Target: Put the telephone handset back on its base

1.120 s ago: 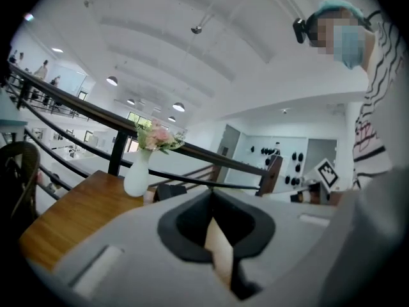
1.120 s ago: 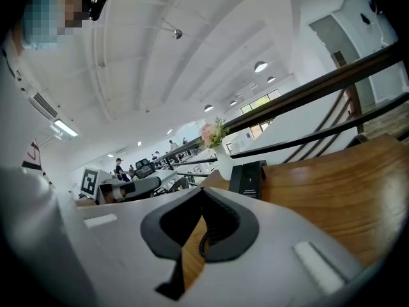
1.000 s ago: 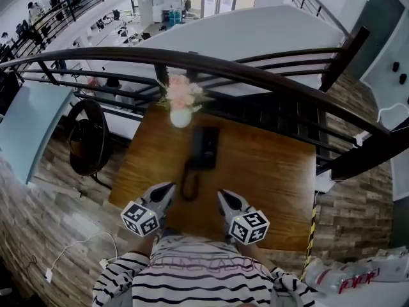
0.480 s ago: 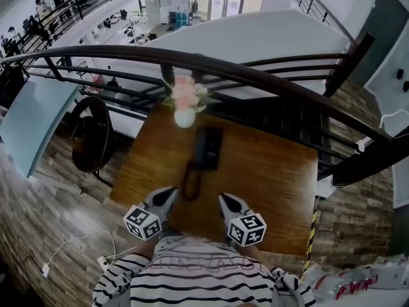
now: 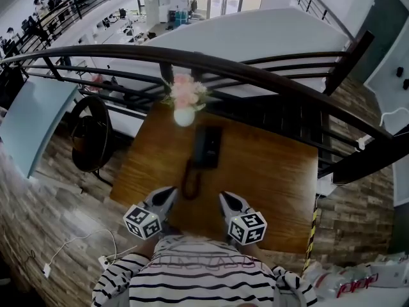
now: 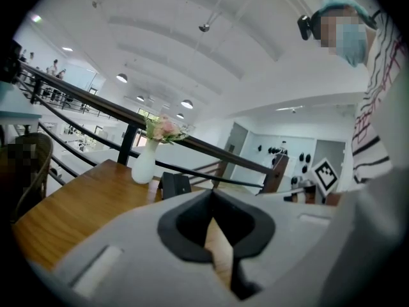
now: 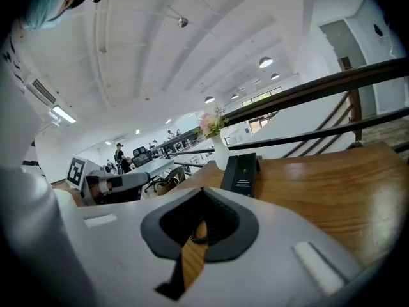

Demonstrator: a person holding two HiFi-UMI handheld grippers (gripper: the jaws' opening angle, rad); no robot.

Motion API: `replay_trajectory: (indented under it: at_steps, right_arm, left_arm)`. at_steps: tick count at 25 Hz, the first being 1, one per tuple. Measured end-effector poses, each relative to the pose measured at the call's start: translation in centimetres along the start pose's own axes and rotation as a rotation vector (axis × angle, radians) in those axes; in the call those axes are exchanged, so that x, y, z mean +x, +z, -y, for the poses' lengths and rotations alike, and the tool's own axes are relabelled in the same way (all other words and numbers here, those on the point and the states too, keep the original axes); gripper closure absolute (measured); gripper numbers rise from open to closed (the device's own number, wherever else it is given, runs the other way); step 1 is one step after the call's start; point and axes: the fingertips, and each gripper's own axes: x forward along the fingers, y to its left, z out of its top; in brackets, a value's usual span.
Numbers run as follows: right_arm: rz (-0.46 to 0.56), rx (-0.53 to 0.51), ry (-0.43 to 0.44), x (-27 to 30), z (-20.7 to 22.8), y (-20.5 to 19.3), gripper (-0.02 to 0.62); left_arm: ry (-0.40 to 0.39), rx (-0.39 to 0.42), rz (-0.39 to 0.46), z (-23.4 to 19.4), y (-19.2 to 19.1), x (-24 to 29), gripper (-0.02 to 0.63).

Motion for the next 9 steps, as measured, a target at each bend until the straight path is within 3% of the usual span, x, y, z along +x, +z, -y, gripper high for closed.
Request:
replay_trajectory:
  at_steps: [9]
  right_arm:
    - [0.006, 0.007, -0.016, 0.58, 0.42, 0.07, 0.597]
  left_arm:
    - [-0.002, -0.004, -0.006, -0.67, -0.21, 0.16, 0.601]
